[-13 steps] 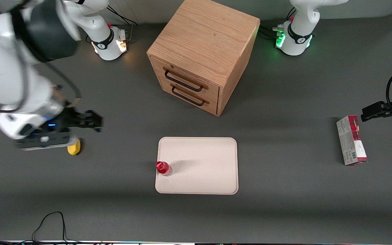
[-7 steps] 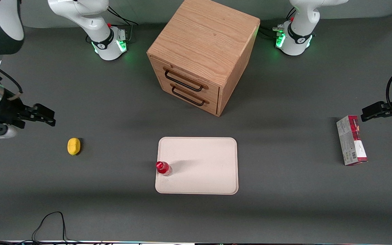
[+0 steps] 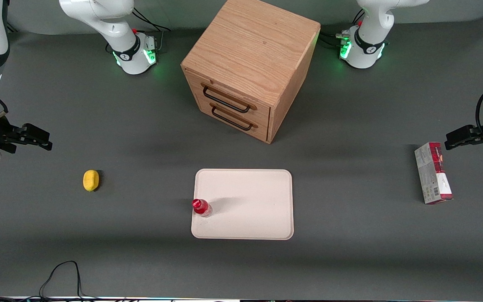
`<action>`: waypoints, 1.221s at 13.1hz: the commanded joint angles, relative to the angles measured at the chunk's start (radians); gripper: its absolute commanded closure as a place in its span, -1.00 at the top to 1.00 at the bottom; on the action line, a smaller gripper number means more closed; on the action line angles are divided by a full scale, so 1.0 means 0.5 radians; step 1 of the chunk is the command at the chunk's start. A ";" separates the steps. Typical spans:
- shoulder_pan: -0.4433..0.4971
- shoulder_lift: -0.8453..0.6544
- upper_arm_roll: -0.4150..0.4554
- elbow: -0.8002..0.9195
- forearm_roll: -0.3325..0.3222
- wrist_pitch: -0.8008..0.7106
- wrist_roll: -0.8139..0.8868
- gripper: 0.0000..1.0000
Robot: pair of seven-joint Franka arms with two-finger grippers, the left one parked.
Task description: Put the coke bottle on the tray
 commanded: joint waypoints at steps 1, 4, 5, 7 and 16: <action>0.007 -0.051 -0.009 -0.040 -0.004 0.019 -0.057 1.00; -0.002 -0.057 -0.012 -0.043 -0.016 0.013 -0.039 1.00; 0.001 -0.057 -0.039 -0.049 -0.016 0.007 -0.039 1.00; 0.017 -0.054 -0.070 -0.046 -0.013 -0.015 -0.042 1.00; 0.007 -0.042 -0.079 -0.049 0.078 -0.021 -0.057 1.00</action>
